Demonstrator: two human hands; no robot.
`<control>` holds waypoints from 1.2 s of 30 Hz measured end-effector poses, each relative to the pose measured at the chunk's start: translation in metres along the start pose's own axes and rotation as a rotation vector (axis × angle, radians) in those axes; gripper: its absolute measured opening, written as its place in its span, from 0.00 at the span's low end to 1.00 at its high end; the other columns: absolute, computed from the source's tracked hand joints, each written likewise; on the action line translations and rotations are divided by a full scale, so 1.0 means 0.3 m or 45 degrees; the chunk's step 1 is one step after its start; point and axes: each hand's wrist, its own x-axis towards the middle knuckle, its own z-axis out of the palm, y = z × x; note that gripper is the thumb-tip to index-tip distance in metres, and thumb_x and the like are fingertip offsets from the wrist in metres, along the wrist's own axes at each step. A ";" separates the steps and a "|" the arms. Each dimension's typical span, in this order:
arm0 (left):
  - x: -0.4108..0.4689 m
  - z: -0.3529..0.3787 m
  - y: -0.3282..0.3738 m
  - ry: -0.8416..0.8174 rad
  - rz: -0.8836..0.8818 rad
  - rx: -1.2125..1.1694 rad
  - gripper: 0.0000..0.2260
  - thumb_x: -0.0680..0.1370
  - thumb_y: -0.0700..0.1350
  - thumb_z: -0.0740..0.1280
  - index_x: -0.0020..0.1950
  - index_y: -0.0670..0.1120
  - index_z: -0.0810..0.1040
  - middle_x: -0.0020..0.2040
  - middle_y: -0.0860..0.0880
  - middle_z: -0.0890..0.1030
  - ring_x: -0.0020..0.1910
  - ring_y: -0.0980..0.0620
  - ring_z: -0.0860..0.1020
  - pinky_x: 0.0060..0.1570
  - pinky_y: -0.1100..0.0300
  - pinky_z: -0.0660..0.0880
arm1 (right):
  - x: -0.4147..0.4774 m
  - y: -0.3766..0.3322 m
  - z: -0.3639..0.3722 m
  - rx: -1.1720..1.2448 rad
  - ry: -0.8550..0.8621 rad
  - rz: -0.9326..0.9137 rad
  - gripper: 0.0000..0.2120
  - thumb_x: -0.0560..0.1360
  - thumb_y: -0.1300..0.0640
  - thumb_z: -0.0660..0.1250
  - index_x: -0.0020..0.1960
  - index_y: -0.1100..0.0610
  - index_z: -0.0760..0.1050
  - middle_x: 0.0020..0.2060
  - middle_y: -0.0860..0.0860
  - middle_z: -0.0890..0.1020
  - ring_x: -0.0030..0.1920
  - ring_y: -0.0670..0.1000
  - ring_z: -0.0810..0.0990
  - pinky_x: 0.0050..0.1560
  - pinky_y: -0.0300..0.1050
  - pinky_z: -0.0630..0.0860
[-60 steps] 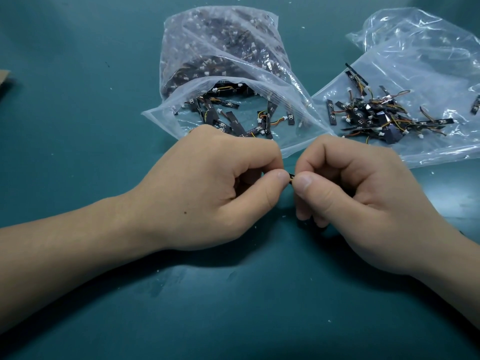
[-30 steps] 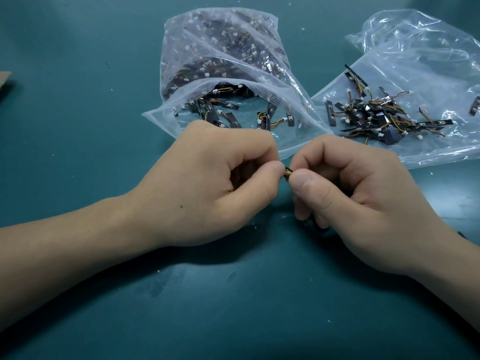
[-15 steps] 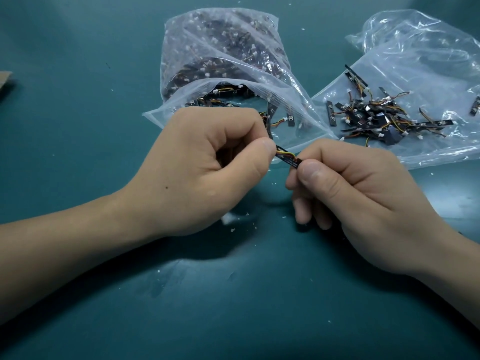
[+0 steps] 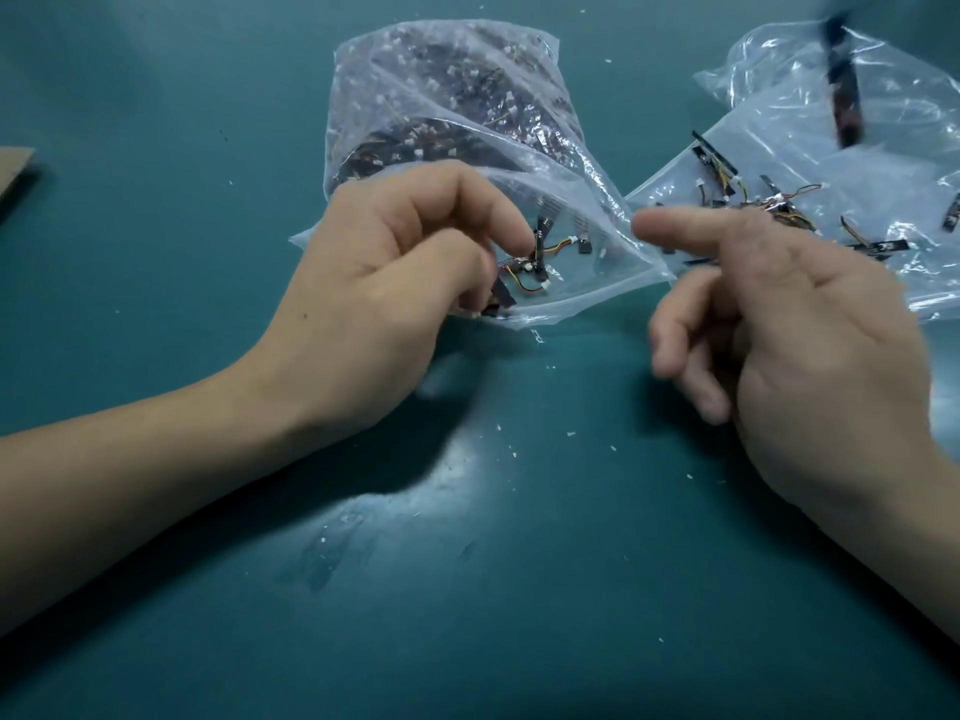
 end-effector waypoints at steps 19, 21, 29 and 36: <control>-0.018 0.030 -0.001 -0.136 0.100 0.842 0.23 0.73 0.27 0.61 0.57 0.50 0.81 0.52 0.52 0.80 0.56 0.48 0.75 0.60 0.54 0.71 | -0.030 -0.015 0.022 -0.488 -0.391 -0.144 0.11 0.82 0.49 0.65 0.46 0.51 0.82 0.28 0.46 0.80 0.27 0.44 0.76 0.32 0.29 0.68; -0.023 0.026 -0.005 -0.102 0.108 0.795 0.22 0.74 0.27 0.62 0.56 0.50 0.81 0.48 0.54 0.80 0.51 0.54 0.75 0.54 0.64 0.72 | -0.029 -0.015 0.022 -0.499 -0.389 -0.140 0.09 0.82 0.51 0.66 0.46 0.51 0.82 0.28 0.46 0.80 0.27 0.44 0.77 0.32 0.29 0.68; -0.021 0.022 -0.008 0.046 0.280 0.686 0.13 0.77 0.32 0.68 0.51 0.50 0.81 0.47 0.61 0.80 0.48 0.65 0.77 0.51 0.75 0.69 | -0.027 -0.014 0.022 -0.467 -0.371 -0.112 0.07 0.81 0.51 0.67 0.48 0.50 0.82 0.28 0.46 0.80 0.27 0.44 0.78 0.33 0.28 0.69; -0.019 0.013 -0.002 0.075 0.465 0.498 0.13 0.78 0.29 0.67 0.48 0.48 0.77 0.46 0.47 0.81 0.48 0.46 0.80 0.50 0.51 0.76 | -0.016 0.003 0.017 -0.374 -0.269 0.016 0.14 0.79 0.50 0.67 0.64 0.45 0.75 0.31 0.50 0.84 0.26 0.47 0.77 0.32 0.34 0.71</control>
